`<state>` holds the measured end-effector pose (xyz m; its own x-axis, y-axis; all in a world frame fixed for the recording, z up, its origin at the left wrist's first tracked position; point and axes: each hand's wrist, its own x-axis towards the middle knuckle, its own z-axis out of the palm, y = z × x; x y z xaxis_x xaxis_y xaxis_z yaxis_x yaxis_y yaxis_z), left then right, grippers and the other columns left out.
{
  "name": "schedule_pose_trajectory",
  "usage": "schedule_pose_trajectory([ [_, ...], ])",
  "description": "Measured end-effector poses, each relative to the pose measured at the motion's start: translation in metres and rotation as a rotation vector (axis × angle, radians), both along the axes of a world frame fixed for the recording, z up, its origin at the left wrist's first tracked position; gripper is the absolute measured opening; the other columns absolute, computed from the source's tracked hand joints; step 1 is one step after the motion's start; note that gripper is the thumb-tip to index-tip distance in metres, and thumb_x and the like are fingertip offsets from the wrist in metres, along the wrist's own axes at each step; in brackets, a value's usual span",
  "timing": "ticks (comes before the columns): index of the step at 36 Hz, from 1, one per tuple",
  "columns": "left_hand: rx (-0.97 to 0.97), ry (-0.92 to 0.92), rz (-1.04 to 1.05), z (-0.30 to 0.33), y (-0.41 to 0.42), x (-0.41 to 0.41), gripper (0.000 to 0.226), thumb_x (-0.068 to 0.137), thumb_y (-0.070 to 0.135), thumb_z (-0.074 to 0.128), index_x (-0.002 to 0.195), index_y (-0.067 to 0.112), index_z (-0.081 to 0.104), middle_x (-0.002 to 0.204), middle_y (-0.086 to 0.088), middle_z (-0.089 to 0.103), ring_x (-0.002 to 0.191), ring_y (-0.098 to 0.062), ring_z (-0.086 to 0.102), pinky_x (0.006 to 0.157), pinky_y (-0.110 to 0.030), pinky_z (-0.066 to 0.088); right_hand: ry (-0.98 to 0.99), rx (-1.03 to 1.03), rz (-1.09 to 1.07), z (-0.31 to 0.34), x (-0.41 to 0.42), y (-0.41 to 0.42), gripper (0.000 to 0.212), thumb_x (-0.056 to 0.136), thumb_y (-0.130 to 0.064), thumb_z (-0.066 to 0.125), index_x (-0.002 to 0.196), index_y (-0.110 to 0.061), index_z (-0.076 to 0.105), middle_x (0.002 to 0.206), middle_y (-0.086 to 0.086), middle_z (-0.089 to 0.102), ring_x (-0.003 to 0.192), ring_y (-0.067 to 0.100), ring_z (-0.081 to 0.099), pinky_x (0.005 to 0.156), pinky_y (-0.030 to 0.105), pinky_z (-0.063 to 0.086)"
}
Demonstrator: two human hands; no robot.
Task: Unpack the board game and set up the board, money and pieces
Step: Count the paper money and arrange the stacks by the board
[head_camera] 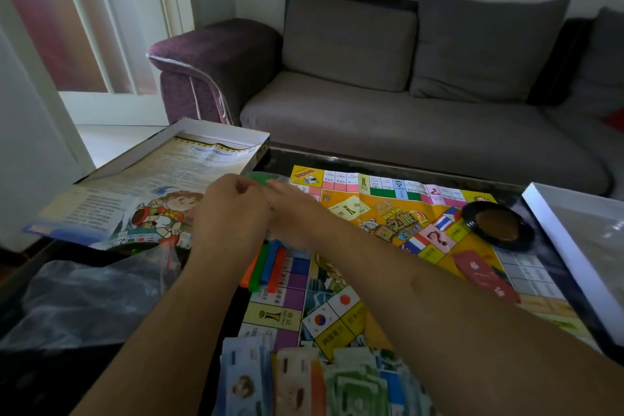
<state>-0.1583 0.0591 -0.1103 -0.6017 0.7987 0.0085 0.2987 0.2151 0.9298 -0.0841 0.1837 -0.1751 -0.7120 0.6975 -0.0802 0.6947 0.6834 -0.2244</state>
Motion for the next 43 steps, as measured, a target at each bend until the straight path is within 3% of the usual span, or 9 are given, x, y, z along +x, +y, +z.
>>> schedule_pose_trajectory([
  [4, -0.014, 0.077, -0.068, 0.000, 0.001, 0.014, 0.014, 0.100, 0.022, 0.056, 0.101, 0.026, 0.069, 0.089, 0.002, 0.068, 0.083, -0.019, 0.065, 0.077, -0.044, 0.060, 0.333, -0.103, -0.159, 0.035, 0.049, -0.024, 0.042, 0.110, -0.023, 0.047, 0.152, -0.024, 0.050, 0.159, 0.002, 0.044, 0.145, 0.021, 0.041, 0.108, 0.032, 0.039],
  [8, -0.022, 0.152, -0.210, 0.001, -0.001, 0.030, 0.013, 0.099, 0.021, 0.061, 0.093, 0.029, 0.070, 0.089, 0.007, 0.070, 0.084, -0.015, 0.067, 0.072, -0.035, 0.056, 0.398, -0.047, -0.318, 0.058, 0.123, -0.054, 0.029, 0.108, -0.022, 0.049, 0.130, -0.020, 0.068, 0.133, 0.000, 0.067, 0.112, 0.018, 0.064, 0.091, 0.032, 0.055],
  [12, -0.022, 0.158, -0.371, 0.000, -0.006, 0.051, 0.021, 0.096, 0.015, 0.064, 0.079, 0.025, 0.070, 0.074, 0.006, 0.075, 0.081, -0.019, 0.073, 0.084, -0.042, 0.061, 0.468, -0.002, -0.425, 0.064, 0.200, -0.083, 0.019, 0.105, -0.016, 0.058, 0.109, -0.029, 0.071, 0.103, -0.012, 0.071, 0.089, -0.002, 0.064, 0.069, 0.007, 0.048],
  [17, -0.052, 0.267, -0.559, -0.002, -0.019, 0.083, 0.018, 0.098, 0.021, 0.064, 0.082, 0.026, 0.071, 0.068, 0.011, 0.073, 0.062, -0.007, 0.070, 0.070, -0.038, 0.060, 0.604, -0.019, -0.569, 0.053, 0.274, -0.134, 0.023, 0.099, -0.009, 0.064, 0.093, -0.030, 0.071, 0.088, -0.009, 0.069, 0.080, 0.009, 0.065, 0.072, 0.031, 0.056],
  [21, -0.101, 0.388, -0.695, 0.001, -0.041, 0.112, 0.018, 0.103, 0.027, 0.061, 0.086, 0.027, 0.069, 0.070, 0.008, 0.072, 0.060, -0.002, 0.067, 0.053, -0.024, 0.053, 0.630, -0.143, -0.639, 0.046, 0.304, -0.183, 0.029, 0.097, -0.003, 0.063, 0.084, -0.029, 0.070, 0.081, -0.001, 0.068, 0.066, 0.012, 0.060, 0.060, 0.022, 0.050],
  [29, -0.214, 0.674, -0.969, -0.010, -0.085, 0.170, 0.023, 0.104, 0.037, 0.058, 0.082, 0.031, 0.062, 0.077, 0.013, 0.063, 0.068, 0.000, 0.061, 0.059, -0.016, 0.042, 0.275, -0.297, -0.448, 0.034, 0.309, -0.239, 0.014, 0.100, -0.019, 0.061, 0.096, -0.027, 0.071, 0.084, -0.011, 0.070, 0.072, 0.006, 0.066, 0.064, 0.028, 0.058],
  [31, -0.229, 0.726, -1.008, -0.015, -0.100, 0.182, 0.020, 0.103, 0.039, 0.057, 0.086, 0.030, 0.063, 0.079, 0.013, 0.062, 0.070, -0.002, 0.061, 0.063, -0.024, 0.050, 0.198, -0.265, -0.389, 0.034, 0.310, -0.248, 0.012, 0.102, -0.024, 0.058, 0.097, -0.027, 0.069, 0.084, -0.008, 0.068, 0.075, 0.010, 0.064, 0.071, 0.039, 0.060],
  [33, -0.255, 0.778, -1.030, -0.019, -0.114, 0.190, 0.018, 0.102, 0.041, 0.056, 0.090, 0.030, 0.063, 0.081, 0.011, 0.061, 0.074, -0.005, 0.059, 0.068, -0.030, 0.053, 0.176, -0.276, -0.347, 0.035, 0.311, -0.254, 0.012, 0.102, -0.024, 0.057, 0.095, -0.025, 0.067, 0.083, -0.004, 0.067, 0.074, 0.014, 0.063, 0.072, 0.045, 0.059],
  [43, -0.304, 0.809, -1.014, -0.026, -0.135, 0.192, 0.015, 0.103, 0.036, 0.053, 0.094, 0.028, 0.060, 0.084, 0.010, 0.060, 0.074, -0.004, 0.056, 0.064, -0.025, 0.047, 0.206, -0.299, -0.355, 0.034, 0.311, -0.255, 0.014, 0.101, -0.020, 0.059, 0.100, -0.024, 0.072, 0.087, -0.007, 0.069, 0.078, 0.009, 0.064, 0.077, 0.036, 0.059],
])
